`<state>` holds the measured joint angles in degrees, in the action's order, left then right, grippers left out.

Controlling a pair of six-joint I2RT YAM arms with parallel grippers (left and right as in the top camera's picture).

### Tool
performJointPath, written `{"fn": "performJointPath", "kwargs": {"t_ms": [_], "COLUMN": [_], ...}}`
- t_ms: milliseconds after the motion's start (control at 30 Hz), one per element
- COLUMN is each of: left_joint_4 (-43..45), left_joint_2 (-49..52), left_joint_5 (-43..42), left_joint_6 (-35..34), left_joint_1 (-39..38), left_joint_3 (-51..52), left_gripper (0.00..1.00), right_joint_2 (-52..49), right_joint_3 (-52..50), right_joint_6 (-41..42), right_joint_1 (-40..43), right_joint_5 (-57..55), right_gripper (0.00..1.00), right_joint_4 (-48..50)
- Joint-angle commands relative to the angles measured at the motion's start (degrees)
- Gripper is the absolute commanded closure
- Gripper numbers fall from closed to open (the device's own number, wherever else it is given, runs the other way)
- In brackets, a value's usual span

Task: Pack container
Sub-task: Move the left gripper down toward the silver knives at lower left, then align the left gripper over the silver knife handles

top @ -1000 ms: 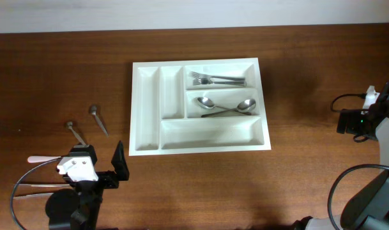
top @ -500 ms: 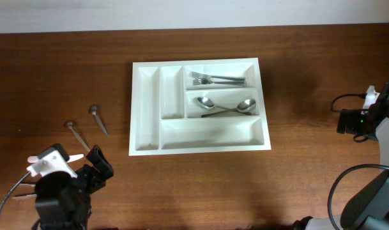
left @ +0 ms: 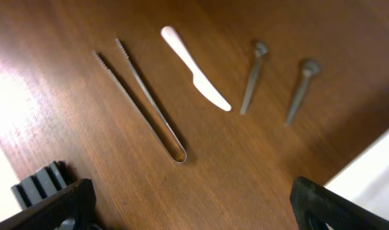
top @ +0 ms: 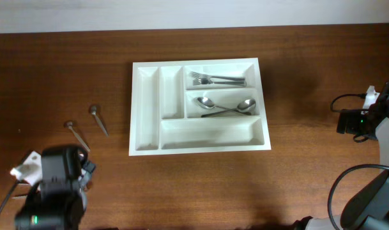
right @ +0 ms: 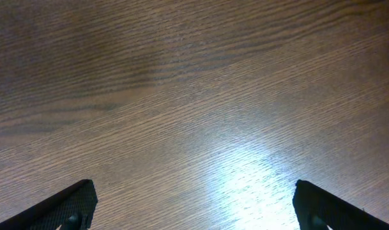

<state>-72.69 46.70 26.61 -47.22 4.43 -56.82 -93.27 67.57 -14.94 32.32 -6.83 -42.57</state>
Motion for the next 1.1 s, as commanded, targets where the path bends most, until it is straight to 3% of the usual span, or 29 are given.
{"fn": "performJointPath", "kwargs": {"t_ms": [0, 100, 200, 267, 367, 500, 633, 800, 1067], "left_joint_4": [-0.44, 1.64, 1.95, 1.95, 0.04, -5.86, -5.73, 3.30, 6.32], "left_joint_2": [4.98, 8.72, 12.20, 14.49, 17.68, 20.94, 22.25, 22.58, 22.01], "left_joint_5": [-3.26, -4.61, -4.85, -4.83, -4.96, -5.03, -5.25, -8.61, -11.89], "left_joint_6": [-4.81, -5.77, -13.11, -14.27, -16.28, -25.75, -22.58, -9.99, -8.61], "left_joint_1": [0.24, 0.26, 1.07, 2.62, 6.78, 15.13, 22.12, 26.99, 27.67], "left_joint_3": [-1.03, -1.05, -1.09, -1.09, -1.09, -1.09, -1.07, -0.87, -0.35], "left_gripper": [0.01, 0.01, 0.01, 0.01, 0.01, 0.01, 0.01, 0.01, 0.01], "right_joint_2": [0.11, 0.11, 0.11, 0.11, 0.11, 0.11, 0.11, 0.11, 0.11], "right_joint_3": [-0.17, -0.17, -0.17, -0.17, -0.17, -0.17, -0.17, -0.17, -0.17], "right_joint_6": [0.83, 0.83, 0.81, 0.83, 0.83, 0.83, 0.83, 0.81, 0.83], "right_joint_1": [0.00, 0.00, 0.00, 0.00, 0.00, 0.00, 0.00, 0.00, 0.00], "right_joint_5": [-0.48, -0.48, -0.48, -0.48, -0.48, -0.48, -0.48, -0.48, -0.48], "right_gripper": [0.01, 0.01, 0.01, 0.01, 0.01, 0.01, 0.01, 0.01, 0.01], "right_joint_4": [0.15, 0.15, 0.15, 0.15, 0.15, 0.15, 0.15, 0.15, 0.15]}}
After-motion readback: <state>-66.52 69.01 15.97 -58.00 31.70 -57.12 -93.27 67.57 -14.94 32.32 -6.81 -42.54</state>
